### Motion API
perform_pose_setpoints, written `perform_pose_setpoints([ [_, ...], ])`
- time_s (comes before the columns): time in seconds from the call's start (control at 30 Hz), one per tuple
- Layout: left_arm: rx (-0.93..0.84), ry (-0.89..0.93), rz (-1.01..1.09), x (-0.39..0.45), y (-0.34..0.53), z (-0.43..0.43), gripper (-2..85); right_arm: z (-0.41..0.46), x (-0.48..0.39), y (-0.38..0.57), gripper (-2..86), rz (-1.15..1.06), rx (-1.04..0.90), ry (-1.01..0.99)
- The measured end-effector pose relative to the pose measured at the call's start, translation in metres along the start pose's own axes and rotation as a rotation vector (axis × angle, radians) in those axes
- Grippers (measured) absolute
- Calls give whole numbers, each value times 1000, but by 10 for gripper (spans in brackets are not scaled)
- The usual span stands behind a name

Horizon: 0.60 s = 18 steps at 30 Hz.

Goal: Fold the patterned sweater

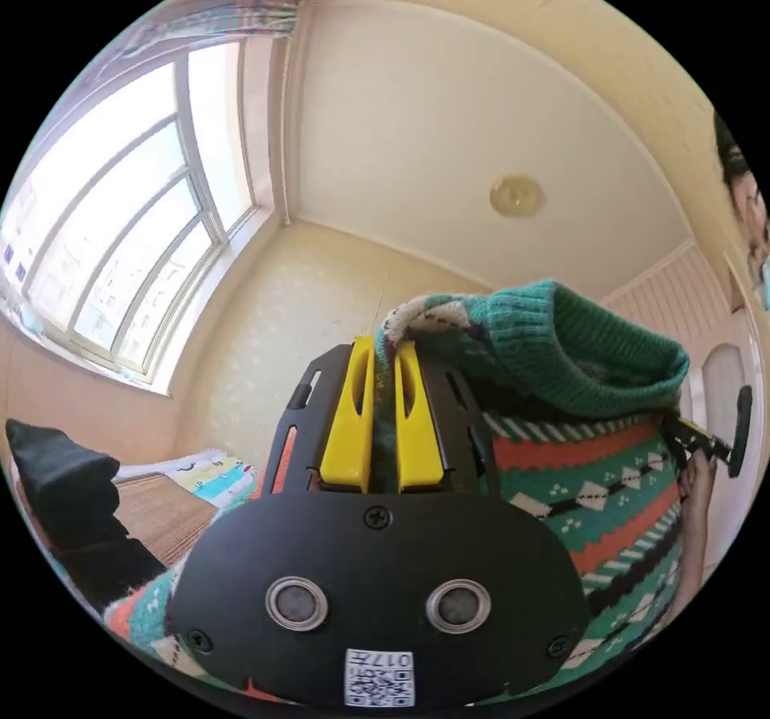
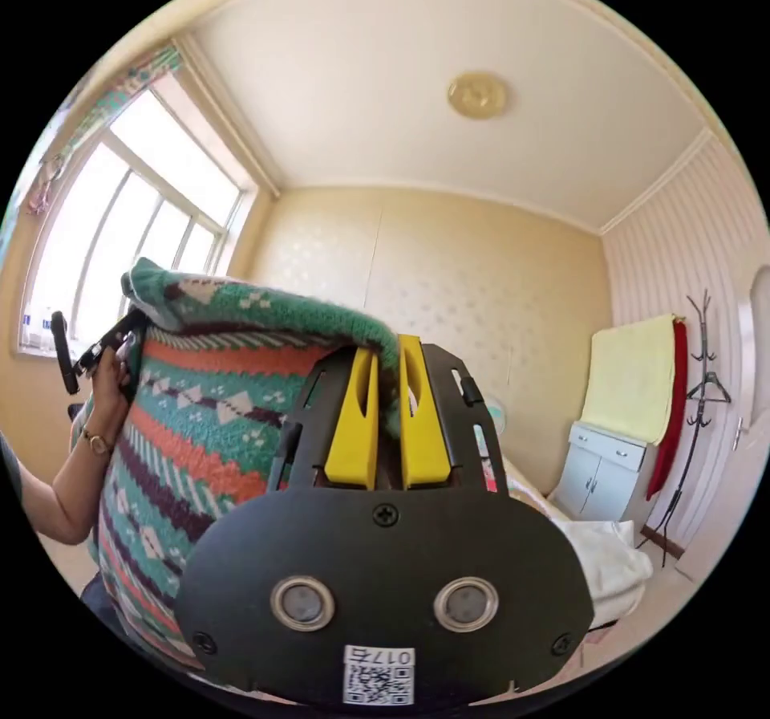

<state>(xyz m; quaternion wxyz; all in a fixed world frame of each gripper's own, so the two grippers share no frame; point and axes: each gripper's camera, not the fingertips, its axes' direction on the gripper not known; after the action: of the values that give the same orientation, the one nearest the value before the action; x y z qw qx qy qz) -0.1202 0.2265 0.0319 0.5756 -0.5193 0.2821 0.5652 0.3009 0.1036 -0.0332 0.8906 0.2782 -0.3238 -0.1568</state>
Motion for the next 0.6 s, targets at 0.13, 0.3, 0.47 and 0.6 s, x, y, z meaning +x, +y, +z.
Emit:
perform_pose_setpoints([
  [0.13,-638,132,-95,-65,55,255,56,259,86,-26,99,214,-551,-120],
  [0.3,-1023,132,28,-58,188,299,57,350,55,64,89,187,-775,-130],
  [0.47,-1356,78,94,-65,350,264,78,399,-16,242,107,206,-1072,-377],
  [0.6,-1436,-102,27,-104,413,217,116,392,-60,330,120,250,-1142,-397],
])
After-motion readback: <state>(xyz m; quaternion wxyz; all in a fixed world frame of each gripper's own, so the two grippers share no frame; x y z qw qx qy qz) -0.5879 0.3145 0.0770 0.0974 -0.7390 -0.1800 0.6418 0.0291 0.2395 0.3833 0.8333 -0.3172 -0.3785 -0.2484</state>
